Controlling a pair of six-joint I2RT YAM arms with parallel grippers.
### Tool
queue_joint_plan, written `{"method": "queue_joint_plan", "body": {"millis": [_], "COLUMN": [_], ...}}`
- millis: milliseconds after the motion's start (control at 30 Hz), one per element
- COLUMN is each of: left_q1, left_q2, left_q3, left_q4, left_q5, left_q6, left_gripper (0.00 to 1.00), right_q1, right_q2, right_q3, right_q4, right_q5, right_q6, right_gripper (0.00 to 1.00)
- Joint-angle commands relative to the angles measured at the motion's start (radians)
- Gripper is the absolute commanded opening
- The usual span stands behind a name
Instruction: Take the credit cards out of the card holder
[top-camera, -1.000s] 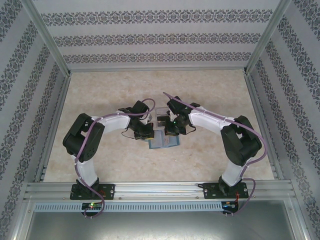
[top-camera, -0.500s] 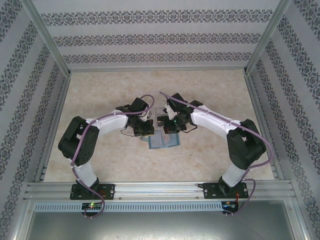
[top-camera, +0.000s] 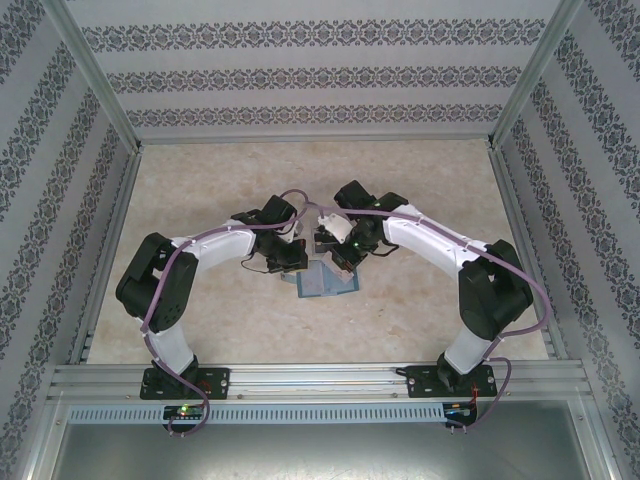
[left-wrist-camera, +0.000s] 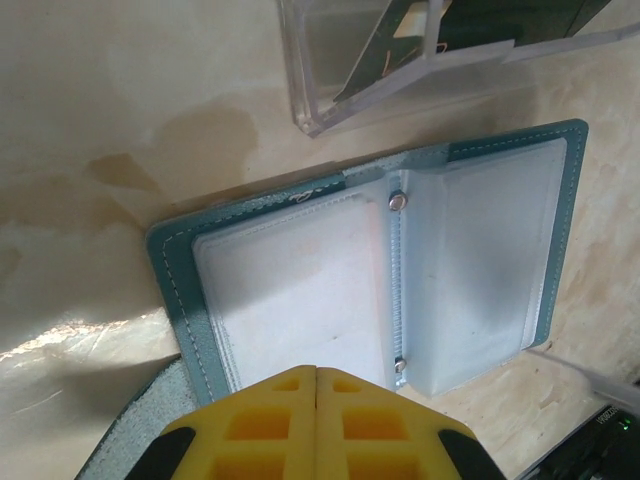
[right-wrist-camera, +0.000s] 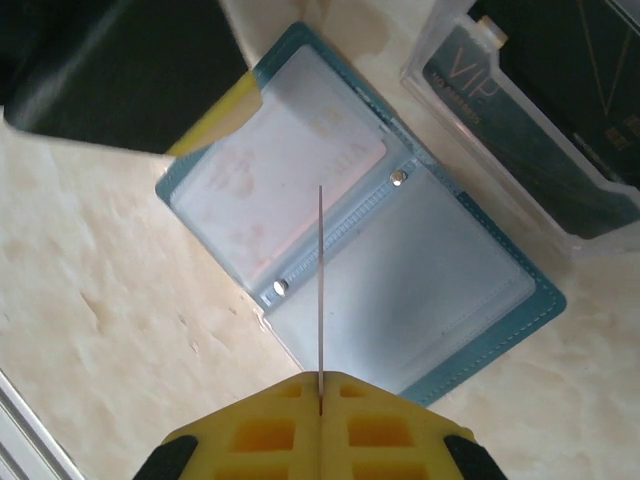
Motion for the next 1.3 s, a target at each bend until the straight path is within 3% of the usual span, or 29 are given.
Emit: {"method": "queue_joint_plan", "body": {"millis": [0,167,400,833,1267], "left_q1": [-0.010,-0.003,0.013,0.038,0.052], "left_q2": [-0.037,-0.040,-0.057,-0.121,-0.164], "left_q3": [-0.020,-0.035,-0.073,-0.171,-0.216], "left_q4": [-0.007,0.024,0.047,0.074,0.071], "left_q5": [-0.019,0.014,0.027,0.021,0.002], "left_q6": [0.014,-0.010,-0.034,-0.051,-0.062], "left_gripper": [0.00,0.00,0.00,0.00,0.00], "right_q1": [0.002,0.016,0.016,-0.015,-0.056], "right_q2": [0.005,0.022,0.057,0.122,0.303], "right_q3": [0.043,0.072,0.121,0.292,0.610], "right_q4": [-0.072,-0.134,-0.201,-0.250,-0.366], "right_q5": [0.032,0.085,0.116,0.155,0.191], "right_q6": [-0.275,-0.450,-0.573,-0.684,-0.797], "right_gripper": [0.00,0.00,0.00,0.00,0.00]}}
